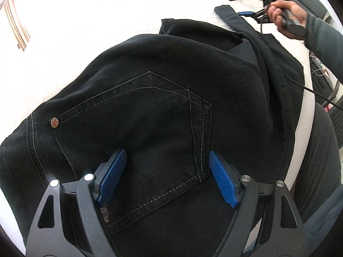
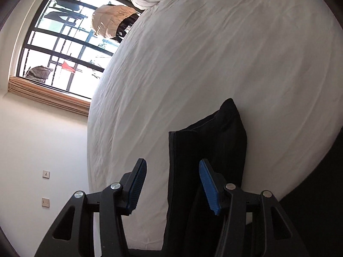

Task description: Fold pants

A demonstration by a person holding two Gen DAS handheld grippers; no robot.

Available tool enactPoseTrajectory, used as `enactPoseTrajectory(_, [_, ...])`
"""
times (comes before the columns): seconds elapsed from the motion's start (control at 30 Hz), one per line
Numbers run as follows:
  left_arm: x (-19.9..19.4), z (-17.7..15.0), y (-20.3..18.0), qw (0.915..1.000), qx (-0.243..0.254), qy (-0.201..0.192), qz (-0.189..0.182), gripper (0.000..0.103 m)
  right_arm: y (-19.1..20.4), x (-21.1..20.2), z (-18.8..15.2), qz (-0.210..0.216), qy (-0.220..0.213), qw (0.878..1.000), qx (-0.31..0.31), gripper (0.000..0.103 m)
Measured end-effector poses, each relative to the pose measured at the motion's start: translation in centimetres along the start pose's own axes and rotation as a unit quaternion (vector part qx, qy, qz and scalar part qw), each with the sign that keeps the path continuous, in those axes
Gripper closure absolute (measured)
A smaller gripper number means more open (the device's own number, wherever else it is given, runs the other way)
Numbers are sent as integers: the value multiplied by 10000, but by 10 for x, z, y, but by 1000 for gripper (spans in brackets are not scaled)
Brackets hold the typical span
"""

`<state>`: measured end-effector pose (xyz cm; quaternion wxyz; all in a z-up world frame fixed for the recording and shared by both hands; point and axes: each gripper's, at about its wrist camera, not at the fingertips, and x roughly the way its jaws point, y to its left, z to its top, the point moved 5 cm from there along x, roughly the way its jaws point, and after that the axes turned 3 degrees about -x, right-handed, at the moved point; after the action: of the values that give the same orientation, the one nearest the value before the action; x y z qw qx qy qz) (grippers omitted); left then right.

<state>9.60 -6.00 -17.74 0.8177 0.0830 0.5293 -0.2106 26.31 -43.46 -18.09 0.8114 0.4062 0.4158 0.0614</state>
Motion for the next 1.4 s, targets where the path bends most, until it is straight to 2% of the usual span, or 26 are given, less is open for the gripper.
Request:
enactPoseTrajectory(0.27, [0, -3, 1, 10000, 19, -13, -18, 25, -16, 16, 4, -129, 363, 9992, 125, 48])
enactPoseTrajectory(0.33, [0, -3, 0, 10000, 29, -14, -19, 25, -19, 18, 3, -116, 426, 9989, 156, 55])
enactPoseTrajectory(0.4, [0, -3, -1, 10000, 37, -16, -16, 25, -16, 18, 0, -128, 478, 9987, 100, 79])
enactPoseTrajectory(0.5, [0, -2, -1, 10000, 47, -16, 0, 25, -11, 18, 0, -217, 452, 9987, -114, 93])
enactPoseTrajectory(0.7, [-3, -5, 0, 10000, 6, -41, 49, 25, 9, -12, 5, -258, 189, 9983, -478, 96])
enactPoseTrajectory(0.9, [-2, -5, -3, 9999, -38, -66, 96, 25, 53, -61, 22, 84, -210, 9970, -739, 96])
enactPoseTrajectory(1.03, [-1, -5, -3, 9997, -147, -114, 130, 24, 93, -104, 31, 431, -597, 9914, -1079, 96])
enactPoseTrajectory(1.13, [0, -5, -3, 9995, -205, -150, 184, 24, 102, -139, 29, 562, -817, 9862, -1328, 96])
enactPoseTrajectory(1.23, [0, -6, -5, 9993, -217, -178, 255, 23, 76, -166, 20, 531, -1008, 9853, -1270, 96])
enactPoseTrajectory(1.3, [1, -6, -7, 9991, -234, -195, 284, 23, 37, -184, 8, 522, -1195, 9869, -955, 96])
enactPoseTrajectory(1.4, [4, -6, -9, 9991, -209, -170, 329, 21, -44, -202, -19, 376, -1424, 9889, -205, 96])
